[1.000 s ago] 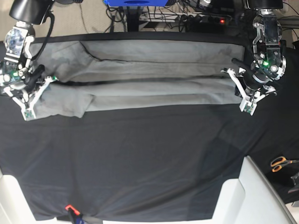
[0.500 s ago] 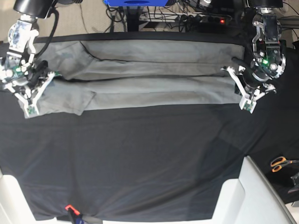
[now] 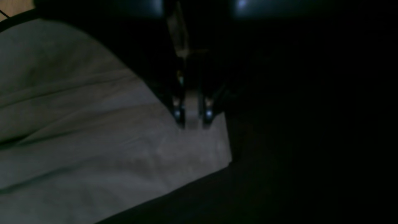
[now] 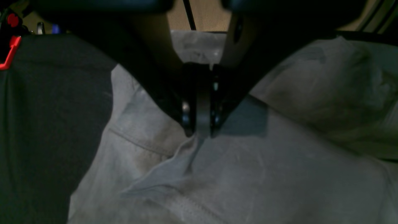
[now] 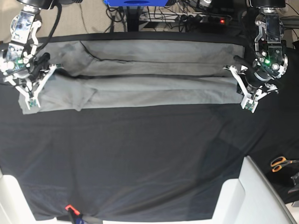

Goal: Fold the T-shirt properly
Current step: 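Drag the folded shirt with both grippers toward the robot's base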

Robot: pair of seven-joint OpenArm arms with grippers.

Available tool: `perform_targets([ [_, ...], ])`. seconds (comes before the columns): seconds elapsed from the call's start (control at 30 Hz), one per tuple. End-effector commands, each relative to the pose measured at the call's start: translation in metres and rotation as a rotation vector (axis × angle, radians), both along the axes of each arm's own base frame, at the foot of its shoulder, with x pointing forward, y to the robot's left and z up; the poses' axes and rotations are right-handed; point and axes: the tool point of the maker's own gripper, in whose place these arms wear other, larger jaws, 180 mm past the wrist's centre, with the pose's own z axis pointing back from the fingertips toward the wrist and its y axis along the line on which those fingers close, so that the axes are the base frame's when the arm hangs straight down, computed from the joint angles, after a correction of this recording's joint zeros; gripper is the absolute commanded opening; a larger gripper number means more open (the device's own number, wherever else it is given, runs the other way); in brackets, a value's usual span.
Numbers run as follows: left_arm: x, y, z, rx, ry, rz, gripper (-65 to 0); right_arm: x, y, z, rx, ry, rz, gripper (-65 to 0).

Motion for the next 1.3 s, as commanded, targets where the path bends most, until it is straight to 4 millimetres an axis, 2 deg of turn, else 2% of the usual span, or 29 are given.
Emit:
perform_targets([
  [0.0,0.002,0.005,0.008,0.017,-0.021,-0.006,-65.0,0.009,-0.006,0.011,-0.014,-0.041,-0.003,-65.0],
  [0.2,-0.002,0.002,0.01,0.019,-0.023,-0.015,-65.0,0.007,-0.006,0.012,-0.019,-0.037,-0.004,-65.0],
  [0.3,-0.003,0.002,0.01,0.021,-0.023,-0.017,-65.0,0.0,-0.008,0.013,-0.029,-0.015,-0.008,-65.0],
  [0.4,-0.003,0.002,0.01,0.021,-0.023,-0.017,-65.0,0.0,-0.002,0.017,-0.027,-0.025,-0.009,-65.0],
  [0.5,-0.009,0.002,0.006,0.019,-0.009,-0.017,-65.0,-0.007,-0.001,0.013,-0.021,-0.008,-0.01,-65.0],
  [0.9,-0.013,0.003,0.004,0.028,0.002,-0.018,-65.0,-0.017,0.01,0.004,0.008,0.016,-0.021,-65.0],
  [1.27,-0.02,0.004,0.0,0.029,0.02,-0.017,-65.0,-0.019,0.011,0.003,0.01,0.02,-0.024,-65.0],
])
